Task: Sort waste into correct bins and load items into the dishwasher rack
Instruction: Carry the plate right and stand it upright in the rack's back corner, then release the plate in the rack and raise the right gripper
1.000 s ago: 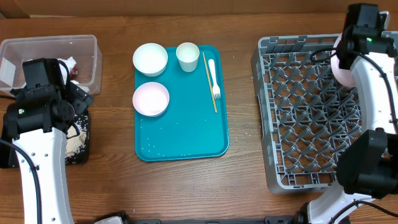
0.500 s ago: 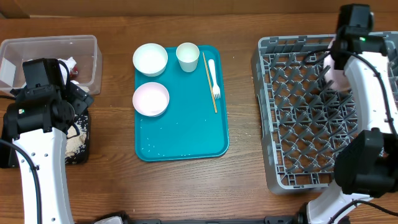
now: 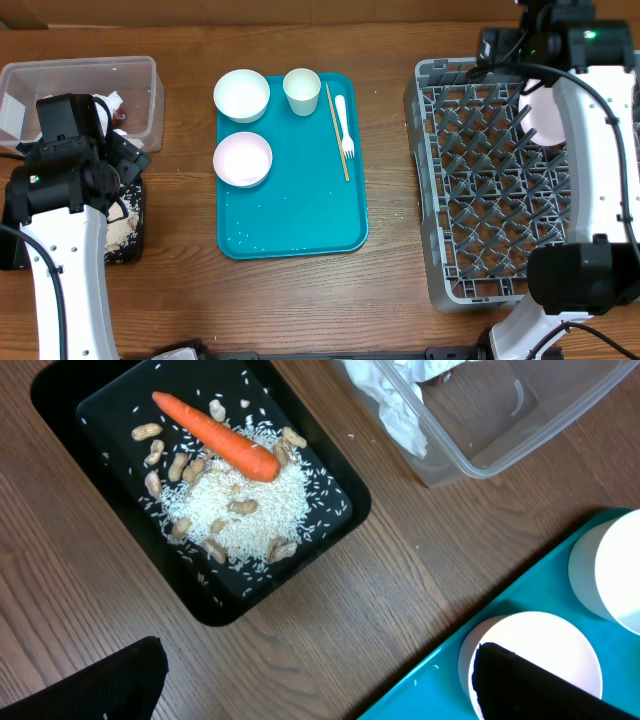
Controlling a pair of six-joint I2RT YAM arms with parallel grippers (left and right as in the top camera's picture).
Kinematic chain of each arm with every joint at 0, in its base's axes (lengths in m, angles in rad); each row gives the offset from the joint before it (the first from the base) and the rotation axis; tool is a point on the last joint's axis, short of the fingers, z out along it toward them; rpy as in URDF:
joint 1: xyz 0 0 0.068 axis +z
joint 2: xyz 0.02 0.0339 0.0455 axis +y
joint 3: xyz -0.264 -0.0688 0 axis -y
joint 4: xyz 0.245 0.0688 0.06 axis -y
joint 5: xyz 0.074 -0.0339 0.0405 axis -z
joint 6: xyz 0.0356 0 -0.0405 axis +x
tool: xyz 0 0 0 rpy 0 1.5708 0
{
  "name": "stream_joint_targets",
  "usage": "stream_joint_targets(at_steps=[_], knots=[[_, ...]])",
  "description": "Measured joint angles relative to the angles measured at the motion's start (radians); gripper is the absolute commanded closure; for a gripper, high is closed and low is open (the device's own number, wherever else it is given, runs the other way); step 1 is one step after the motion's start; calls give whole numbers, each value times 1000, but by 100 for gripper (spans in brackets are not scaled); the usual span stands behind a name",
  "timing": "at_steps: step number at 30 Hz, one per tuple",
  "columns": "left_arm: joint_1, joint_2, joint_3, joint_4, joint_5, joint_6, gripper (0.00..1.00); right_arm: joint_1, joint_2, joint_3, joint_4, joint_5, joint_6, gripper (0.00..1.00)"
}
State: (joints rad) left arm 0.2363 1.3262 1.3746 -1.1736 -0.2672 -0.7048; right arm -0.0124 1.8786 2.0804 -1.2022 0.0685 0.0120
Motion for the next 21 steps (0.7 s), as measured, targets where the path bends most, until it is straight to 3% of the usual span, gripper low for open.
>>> stream_joint_targets(at_steps=[4,7,10,16,21], knots=[[0,0,0,0,0,0,0,2,-2,42,-6,-291,14,0],[0,0,0,0,0,0,0,8,-2,42,-14,-349,18,0],[0,0,0,0,0,0,0,6,-2,42,-22,-269,71,0],[0,0,0,0,0,0,0,-84,-2,41,-63,68,233,0],[0,0,0,0,0,0,0,-232,-2,41,-42,180,279,65]])
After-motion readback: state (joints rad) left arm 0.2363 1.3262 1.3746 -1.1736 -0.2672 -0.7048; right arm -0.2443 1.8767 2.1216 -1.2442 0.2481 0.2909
